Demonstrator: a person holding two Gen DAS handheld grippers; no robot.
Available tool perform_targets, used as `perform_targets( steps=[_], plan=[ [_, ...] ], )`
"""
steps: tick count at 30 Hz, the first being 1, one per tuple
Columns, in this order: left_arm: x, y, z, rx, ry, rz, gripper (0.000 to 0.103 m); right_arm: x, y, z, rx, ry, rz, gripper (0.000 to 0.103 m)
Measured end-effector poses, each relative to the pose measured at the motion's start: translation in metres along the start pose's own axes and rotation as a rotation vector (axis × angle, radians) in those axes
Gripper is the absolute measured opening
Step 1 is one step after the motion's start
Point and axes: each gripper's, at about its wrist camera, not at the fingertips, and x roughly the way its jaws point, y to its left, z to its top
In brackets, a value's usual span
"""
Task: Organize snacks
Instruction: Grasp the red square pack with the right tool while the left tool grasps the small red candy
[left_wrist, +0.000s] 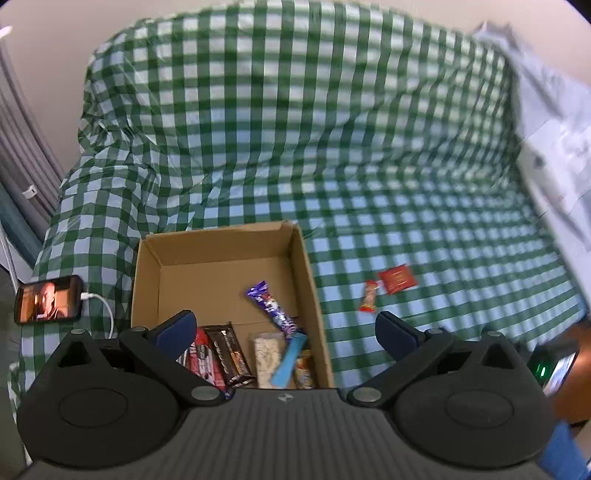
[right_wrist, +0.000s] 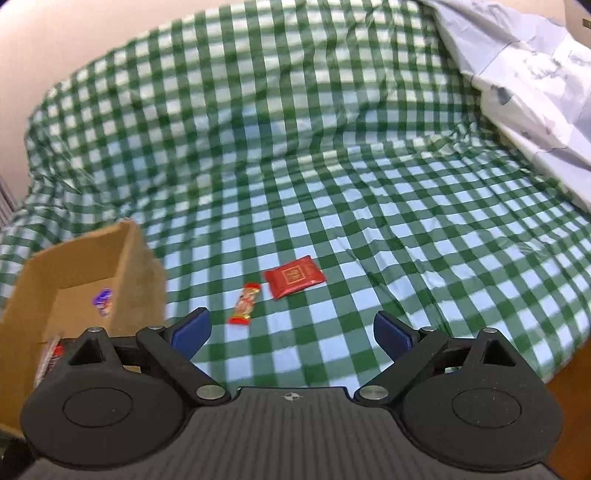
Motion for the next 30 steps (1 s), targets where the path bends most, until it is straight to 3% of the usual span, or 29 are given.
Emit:
perform_targets(
  steps=[6,10,16,17,18,21,25,30],
  plan=[
    [0.063,-0.016,0.006,0.013,0.058,0.027,0.103,0.114,-0.002,0.018,-0.094,0.058,-0.003,0.096],
    [0.101,-0.027,0.005,-0.006,0.105,0.014,0.103,0.186,0.001,0.021,-0.12,0.147,-0.015,0.096],
    [0.142,-0.056,0.007,0.031,0.125,0.035,0.103,0.253,0.005,0.022,-0.196,0.202,-0.041,0.095],
    [0.146,-0.061,0.008,0.041,0.123,0.039,0.103,0.258,0.003,0.021,-0.203,0.196,-0.033,0.093],
    [0.152,-0.067,0.009,0.054,0.122,0.041,0.103,0.258,0.002,0.021,-0.216,0.163,-0.025,0.081],
    [0.167,-0.08,0.011,0.071,0.127,0.031,0.103,0.253,-0.002,0.017,-0.264,0.112,0.013,0.063],
    [0.189,-0.098,0.014,0.092,0.139,0.0,0.103,0.237,-0.017,0.016,-0.232,0.112,-0.014,0.06],
    [0.23,-0.131,0.013,0.156,0.148,-0.001,0.103,0.196,-0.052,0.006,-0.096,0.089,-0.074,0.06]
  ],
)
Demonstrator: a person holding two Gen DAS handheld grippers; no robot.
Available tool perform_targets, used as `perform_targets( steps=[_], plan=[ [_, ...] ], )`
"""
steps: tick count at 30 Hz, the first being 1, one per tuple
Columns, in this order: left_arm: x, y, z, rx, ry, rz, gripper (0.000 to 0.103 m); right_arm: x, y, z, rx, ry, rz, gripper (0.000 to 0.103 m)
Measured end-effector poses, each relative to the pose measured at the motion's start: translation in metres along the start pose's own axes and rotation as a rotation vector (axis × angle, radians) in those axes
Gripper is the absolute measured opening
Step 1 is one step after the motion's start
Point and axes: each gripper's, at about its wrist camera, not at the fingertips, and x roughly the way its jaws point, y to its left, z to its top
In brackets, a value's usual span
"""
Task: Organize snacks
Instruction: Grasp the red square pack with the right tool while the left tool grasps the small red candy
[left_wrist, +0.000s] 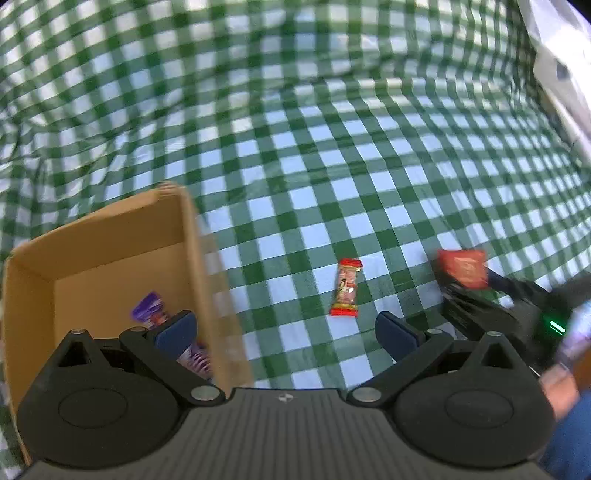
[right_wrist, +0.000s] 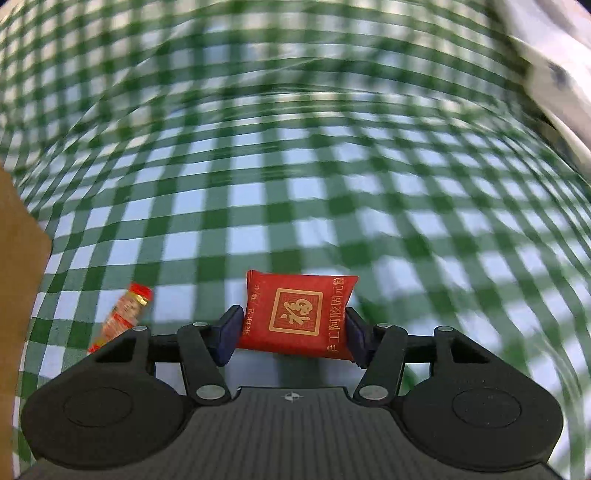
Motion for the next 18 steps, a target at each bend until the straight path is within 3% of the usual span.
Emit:
perform_targets(
  steps=[5,9,18],
  plan=[
    [0.056,-0.042,0.011,0.084,0.05,0.001,0.103,-0.021,-0.033,-0.024,0.135,0.028,-0.033,0.06],
    [0.097,-0.059,0.014,0.119,0.038,0.03,0.103,-0.024,-0.044,-0.029,0.189,0.029,-0.041,0.06],
    [0.178,-0.056,0.005,0.057,0.24,-0.008,0.103,-0.013,-0.05,-0.024,0.214,0.057,-0.03,0.06]
  ],
)
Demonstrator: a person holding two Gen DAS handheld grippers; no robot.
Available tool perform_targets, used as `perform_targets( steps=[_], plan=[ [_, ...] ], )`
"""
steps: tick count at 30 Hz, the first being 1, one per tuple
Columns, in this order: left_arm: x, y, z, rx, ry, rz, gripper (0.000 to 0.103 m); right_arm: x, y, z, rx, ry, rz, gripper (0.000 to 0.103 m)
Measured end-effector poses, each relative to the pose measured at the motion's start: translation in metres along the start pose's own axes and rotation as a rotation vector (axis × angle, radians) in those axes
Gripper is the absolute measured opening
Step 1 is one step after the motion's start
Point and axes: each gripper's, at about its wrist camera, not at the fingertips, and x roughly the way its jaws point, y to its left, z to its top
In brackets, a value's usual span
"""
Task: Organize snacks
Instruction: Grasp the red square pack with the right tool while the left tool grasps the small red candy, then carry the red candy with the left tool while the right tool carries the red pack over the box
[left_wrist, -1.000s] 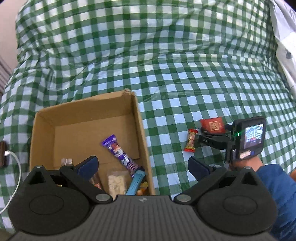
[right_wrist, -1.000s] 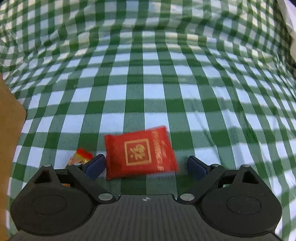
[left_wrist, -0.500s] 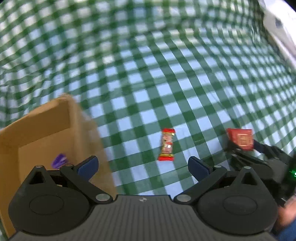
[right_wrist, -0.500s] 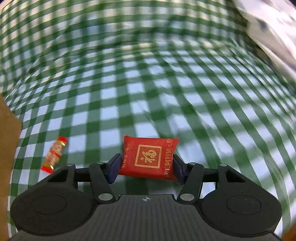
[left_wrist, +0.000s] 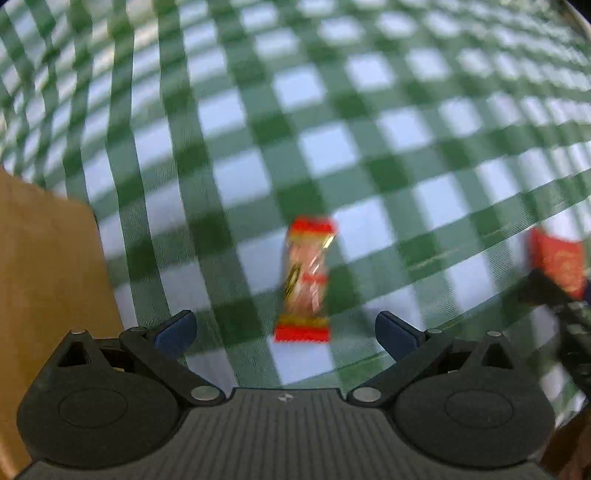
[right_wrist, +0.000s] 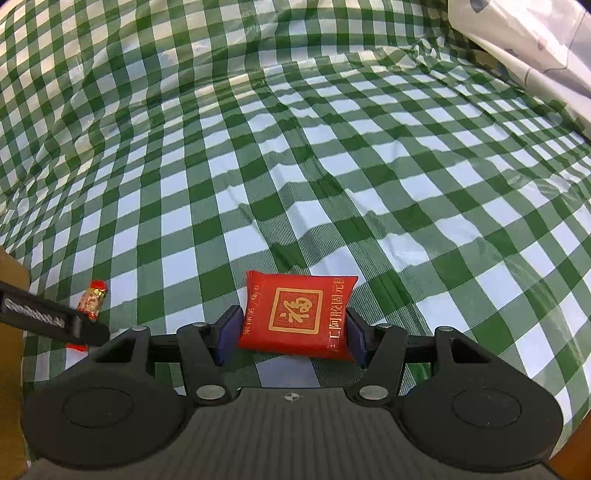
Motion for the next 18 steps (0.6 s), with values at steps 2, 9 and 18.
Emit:
perform_targets(
  steps=[2,9,18],
  plan=[
    [0.004,0.013,-0.002,-0.083,-0.001,-0.057,0.103,0.001,-0.001,0.0,0.002,0.002,0.001,0.06],
    [-0.007,0.019,0.0,-0.139,-0.06,-0.06,0.063,0.0,-0.001,-0.001,-0.007,0.002,-0.002,0.06],
    [-0.034,0.019,-0.011,-0.109,-0.131,-0.097,0.023,-0.011,0.005,-0.002,-0.028,-0.008,-0.001,0.06]
  ],
)
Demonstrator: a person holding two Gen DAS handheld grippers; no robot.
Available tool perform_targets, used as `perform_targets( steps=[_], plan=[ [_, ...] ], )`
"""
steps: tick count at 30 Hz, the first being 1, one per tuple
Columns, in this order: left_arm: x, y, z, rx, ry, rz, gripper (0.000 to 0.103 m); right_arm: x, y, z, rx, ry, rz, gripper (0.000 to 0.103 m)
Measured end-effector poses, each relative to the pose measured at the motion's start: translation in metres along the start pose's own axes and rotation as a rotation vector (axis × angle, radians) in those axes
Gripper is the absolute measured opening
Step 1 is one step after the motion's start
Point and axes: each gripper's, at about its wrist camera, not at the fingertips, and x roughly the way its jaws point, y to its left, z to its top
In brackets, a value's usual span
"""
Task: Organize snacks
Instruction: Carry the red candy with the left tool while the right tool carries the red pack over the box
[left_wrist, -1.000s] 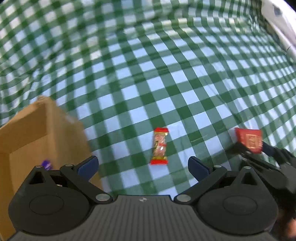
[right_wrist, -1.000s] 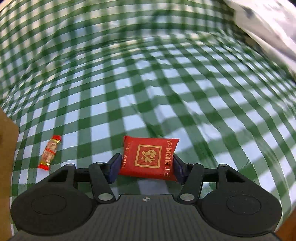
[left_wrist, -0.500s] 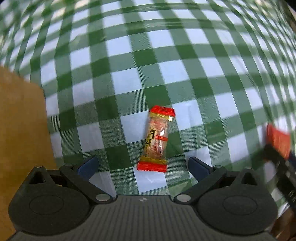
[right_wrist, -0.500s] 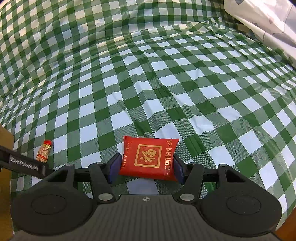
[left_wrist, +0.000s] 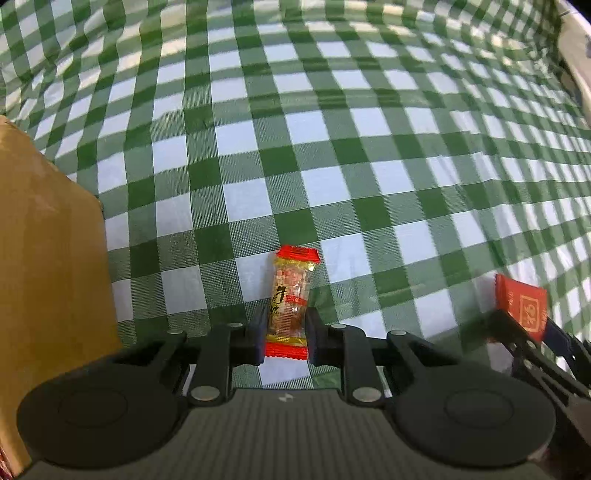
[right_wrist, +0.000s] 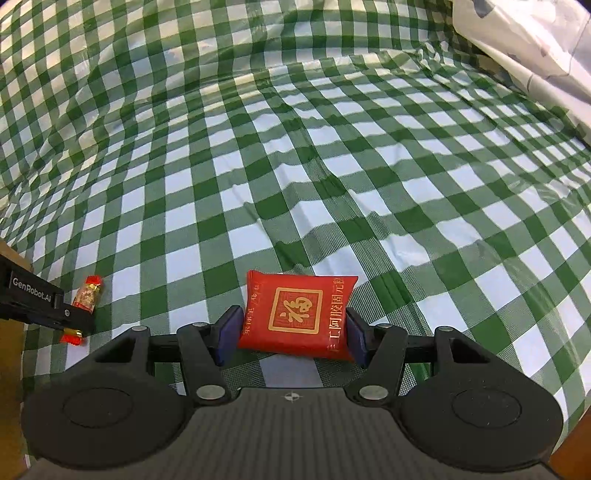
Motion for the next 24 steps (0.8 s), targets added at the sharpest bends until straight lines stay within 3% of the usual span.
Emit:
perform_targets(
  steps=[13,18,24],
  plan=[
    [-0.137,0.028,-0.061,-0.06,-0.218,-0.134,0.023,-0.082,0.04,0.011,-0.067,-0.108,0.104,0.06],
    [-0.192,0.06,-0.095,-0.099,-0.308,-0.124,0.023,-0.123,0.062,0.006,-0.104,-0.124,0.172,0.06],
    [-0.241,0.108,-0.149,-0.154,-0.398,-0.055,0.023,-0.165,0.099,-0.014,-0.164,-0.105,0.296,0.06]
  ],
)
